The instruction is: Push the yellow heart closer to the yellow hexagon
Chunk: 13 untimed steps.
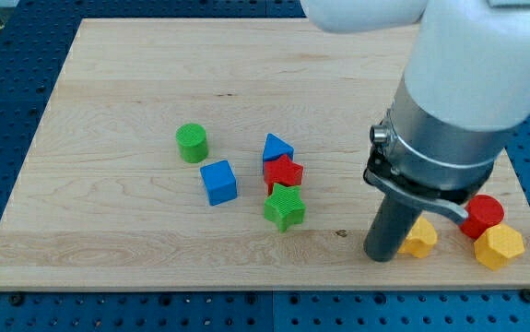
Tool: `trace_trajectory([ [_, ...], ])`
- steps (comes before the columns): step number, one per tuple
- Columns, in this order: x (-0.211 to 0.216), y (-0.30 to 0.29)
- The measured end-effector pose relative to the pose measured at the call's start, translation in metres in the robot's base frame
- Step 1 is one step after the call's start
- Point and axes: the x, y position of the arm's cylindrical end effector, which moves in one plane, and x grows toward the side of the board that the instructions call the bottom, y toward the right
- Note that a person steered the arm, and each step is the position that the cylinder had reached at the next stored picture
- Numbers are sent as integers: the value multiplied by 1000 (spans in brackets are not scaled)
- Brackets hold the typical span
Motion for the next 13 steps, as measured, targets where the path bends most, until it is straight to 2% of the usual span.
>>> trace_trajectory([
  [5, -25, -4],
  [8, 3, 7],
  [12, 3, 16],
  [13, -16, 15],
])
